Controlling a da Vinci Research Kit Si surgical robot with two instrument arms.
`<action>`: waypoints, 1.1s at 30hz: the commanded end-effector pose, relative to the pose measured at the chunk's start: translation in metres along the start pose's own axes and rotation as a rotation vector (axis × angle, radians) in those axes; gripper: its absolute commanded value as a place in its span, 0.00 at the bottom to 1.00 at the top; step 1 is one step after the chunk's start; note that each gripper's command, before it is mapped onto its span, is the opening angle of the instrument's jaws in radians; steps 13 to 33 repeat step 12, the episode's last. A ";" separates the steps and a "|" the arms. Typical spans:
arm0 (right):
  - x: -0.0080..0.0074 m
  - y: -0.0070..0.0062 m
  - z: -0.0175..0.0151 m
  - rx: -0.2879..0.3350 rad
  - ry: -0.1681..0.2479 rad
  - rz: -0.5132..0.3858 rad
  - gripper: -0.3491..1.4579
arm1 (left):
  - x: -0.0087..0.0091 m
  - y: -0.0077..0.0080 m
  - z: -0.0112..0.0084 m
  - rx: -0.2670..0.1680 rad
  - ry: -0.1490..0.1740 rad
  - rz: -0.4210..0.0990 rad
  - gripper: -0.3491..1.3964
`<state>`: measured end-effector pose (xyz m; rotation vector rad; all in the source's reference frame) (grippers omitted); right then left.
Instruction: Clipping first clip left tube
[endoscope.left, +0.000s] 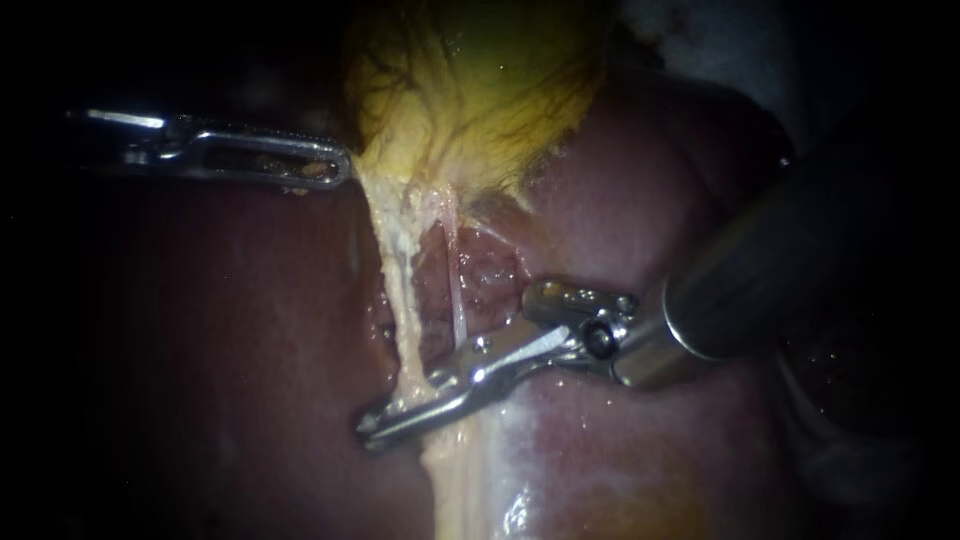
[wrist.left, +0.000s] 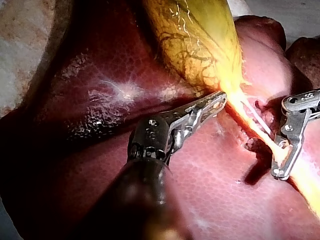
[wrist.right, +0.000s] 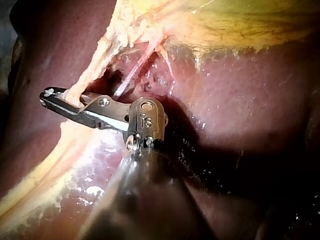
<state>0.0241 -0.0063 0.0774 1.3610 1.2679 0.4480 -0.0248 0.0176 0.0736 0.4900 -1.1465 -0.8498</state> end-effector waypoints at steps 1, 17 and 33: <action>-0.0001 0.0001 -0.0002 0.000 0.004 -0.015 0.00 | 0.0000 0.0000 0.0000 0.000 0.000 0.000 0.00; -0.0001 0.0001 -0.0002 0.011 -0.005 -0.034 0.00 | 0.0000 0.0000 0.0000 0.000 0.000 0.000 0.00; -0.0001 0.0001 -0.0002 0.011 -0.005 -0.034 0.00 | 0.0000 0.0000 0.0000 0.000 0.000 0.000 0.00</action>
